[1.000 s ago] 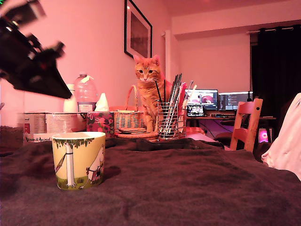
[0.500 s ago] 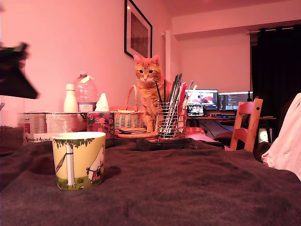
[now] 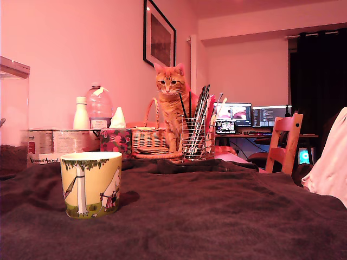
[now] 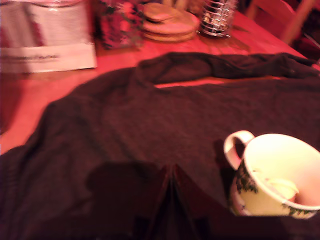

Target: Pick up the coffee capsules on the table and drop them inside the coffee cup

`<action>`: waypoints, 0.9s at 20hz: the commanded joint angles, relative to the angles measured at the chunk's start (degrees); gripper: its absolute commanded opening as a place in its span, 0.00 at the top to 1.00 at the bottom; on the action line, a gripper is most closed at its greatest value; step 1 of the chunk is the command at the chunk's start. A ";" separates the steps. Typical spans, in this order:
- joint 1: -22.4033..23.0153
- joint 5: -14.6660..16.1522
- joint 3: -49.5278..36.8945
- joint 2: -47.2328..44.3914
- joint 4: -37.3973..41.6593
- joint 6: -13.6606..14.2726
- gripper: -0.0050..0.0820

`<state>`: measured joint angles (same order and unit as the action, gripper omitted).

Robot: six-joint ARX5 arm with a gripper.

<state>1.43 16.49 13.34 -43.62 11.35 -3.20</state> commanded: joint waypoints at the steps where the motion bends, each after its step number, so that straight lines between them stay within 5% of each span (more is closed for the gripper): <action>1: -0.74 0.31 -2.73 2.80 0.39 -0.94 0.97; 8: -1.18 0.37 -7.48 14.23 -4.66 -3.96 0.97; 18: -1.31 -1.60 -8.13 30.32 -18.62 -4.39 0.97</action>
<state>0.32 14.98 6.46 -14.13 -7.09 -7.25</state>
